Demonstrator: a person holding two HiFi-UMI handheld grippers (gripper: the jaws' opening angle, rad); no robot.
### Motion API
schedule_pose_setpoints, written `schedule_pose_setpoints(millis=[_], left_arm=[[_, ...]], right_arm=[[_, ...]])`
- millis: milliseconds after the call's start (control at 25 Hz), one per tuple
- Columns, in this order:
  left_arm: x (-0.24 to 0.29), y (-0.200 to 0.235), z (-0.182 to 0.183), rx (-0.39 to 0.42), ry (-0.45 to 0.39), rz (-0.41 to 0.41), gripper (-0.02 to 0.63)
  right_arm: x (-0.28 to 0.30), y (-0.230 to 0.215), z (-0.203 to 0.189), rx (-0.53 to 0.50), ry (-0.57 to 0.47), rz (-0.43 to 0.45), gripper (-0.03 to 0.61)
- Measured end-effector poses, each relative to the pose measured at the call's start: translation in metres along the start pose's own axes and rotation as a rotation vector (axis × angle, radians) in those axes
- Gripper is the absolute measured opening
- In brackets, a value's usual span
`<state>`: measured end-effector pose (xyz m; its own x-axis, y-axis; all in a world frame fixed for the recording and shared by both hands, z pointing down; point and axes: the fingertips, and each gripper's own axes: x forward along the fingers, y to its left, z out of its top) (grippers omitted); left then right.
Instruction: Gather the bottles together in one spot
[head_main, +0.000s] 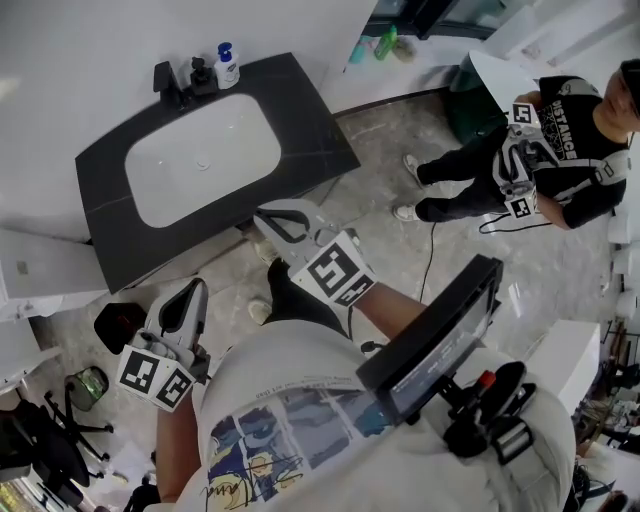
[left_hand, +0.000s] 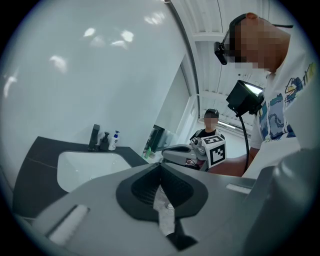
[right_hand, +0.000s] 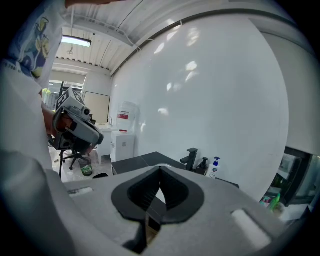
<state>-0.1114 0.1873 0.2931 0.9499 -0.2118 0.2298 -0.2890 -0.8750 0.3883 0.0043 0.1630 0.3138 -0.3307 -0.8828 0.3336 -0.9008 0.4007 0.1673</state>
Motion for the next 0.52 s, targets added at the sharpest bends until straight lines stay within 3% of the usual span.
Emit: schedule_pose_setpoints(millis=[520], left_arm=[[-0.0102, 0.0058, -0.0034, -0.012, -0.009, 0.019, 0.002]], right_arm=[[0.0072, 0.0078, 0.0065, -0.016, 0.001, 0.022, 0.001]])
